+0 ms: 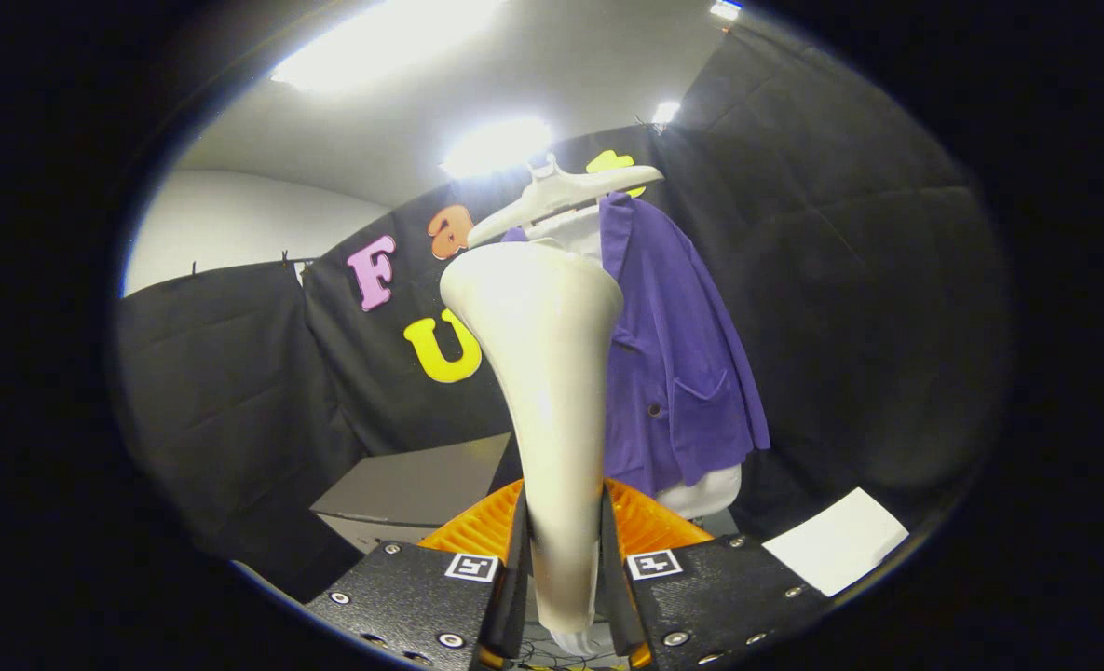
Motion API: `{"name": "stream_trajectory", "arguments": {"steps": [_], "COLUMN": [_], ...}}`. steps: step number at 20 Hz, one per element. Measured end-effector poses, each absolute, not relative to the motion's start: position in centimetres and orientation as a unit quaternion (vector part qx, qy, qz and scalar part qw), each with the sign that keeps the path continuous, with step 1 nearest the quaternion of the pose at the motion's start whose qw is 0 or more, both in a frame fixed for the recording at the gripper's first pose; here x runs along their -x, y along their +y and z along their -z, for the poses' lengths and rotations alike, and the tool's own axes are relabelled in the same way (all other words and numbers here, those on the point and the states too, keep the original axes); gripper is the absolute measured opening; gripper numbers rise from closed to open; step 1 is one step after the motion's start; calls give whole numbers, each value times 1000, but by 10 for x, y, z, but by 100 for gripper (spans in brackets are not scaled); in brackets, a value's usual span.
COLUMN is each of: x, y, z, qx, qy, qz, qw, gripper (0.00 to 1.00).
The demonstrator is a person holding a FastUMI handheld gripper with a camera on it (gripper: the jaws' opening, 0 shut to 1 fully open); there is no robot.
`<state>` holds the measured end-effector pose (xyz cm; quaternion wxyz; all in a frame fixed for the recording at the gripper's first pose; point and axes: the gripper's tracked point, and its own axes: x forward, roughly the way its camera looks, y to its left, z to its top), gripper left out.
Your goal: Iron the clothes twice with a garment steamer, once on the left side and once on the right side.
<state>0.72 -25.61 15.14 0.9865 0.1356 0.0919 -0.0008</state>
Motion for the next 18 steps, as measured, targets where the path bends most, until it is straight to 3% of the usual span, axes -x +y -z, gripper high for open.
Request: {"name": "stream_trajectory", "arguments": {"steps": [6,18], "x": [-35,-128], "y": [-268,-330], "z": [-203,-240], "qx": [-131,-114], "qy": [13,-104], "qz": [7,113], "qw": [991,982], "gripper": [36,36]}}
